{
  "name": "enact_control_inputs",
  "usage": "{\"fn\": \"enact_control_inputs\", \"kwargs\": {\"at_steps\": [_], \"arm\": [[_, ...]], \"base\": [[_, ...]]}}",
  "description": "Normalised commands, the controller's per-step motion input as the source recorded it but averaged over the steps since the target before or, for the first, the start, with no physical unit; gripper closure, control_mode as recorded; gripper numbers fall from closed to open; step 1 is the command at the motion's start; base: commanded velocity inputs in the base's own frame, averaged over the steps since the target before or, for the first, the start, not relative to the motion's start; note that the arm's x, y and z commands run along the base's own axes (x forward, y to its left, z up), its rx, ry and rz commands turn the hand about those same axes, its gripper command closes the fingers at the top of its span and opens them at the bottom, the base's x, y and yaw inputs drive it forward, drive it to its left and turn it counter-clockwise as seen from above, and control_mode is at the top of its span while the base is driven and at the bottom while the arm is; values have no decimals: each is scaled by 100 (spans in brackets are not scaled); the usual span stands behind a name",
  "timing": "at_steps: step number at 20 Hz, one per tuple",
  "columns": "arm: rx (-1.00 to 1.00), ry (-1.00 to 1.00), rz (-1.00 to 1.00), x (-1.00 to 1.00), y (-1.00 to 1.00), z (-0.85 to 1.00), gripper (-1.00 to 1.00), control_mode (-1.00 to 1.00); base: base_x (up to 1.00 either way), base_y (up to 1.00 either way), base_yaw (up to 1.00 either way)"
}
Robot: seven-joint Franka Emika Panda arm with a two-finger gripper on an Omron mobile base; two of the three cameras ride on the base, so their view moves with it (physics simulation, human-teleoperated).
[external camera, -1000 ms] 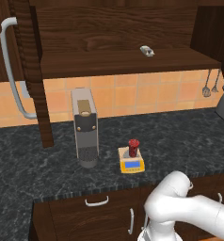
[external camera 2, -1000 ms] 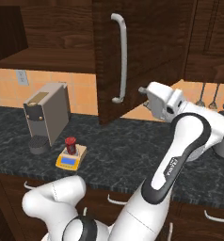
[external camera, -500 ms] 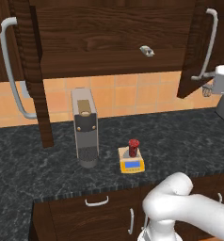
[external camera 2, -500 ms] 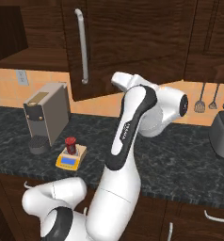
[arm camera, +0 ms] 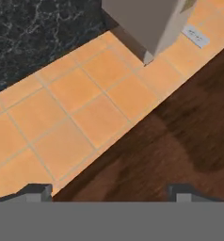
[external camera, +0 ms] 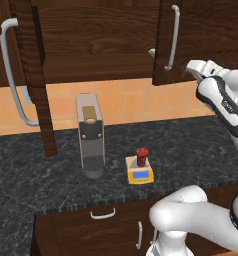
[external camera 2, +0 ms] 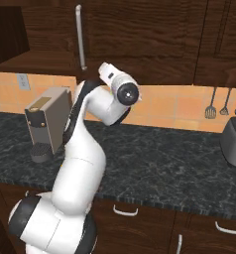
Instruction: Pick the yogurt and place it on the digital scale for weighing, and close the cabinet.
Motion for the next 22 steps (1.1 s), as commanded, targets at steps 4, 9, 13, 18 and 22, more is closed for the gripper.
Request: {"fn": "enact_control_inputs", "kwargs": {"at_steps": [4, 9, 13, 18, 22], "arm": [[-13, 21, -35, 100, -3, 38, -100, -100], [-6, 7, -12, 3, -29, 30, -100, -100], [0, -31, -4, -100, -9, 23, -100, -100], [0, -23, -4, -100, 7, 33, -100, -100], [-17, 3, 0, -100, 53, 61, -100, -100]], "base": [[0, 0, 0], [0, 0, 0], [0, 0, 0], [0, 0, 0], [0, 0, 0]]}}
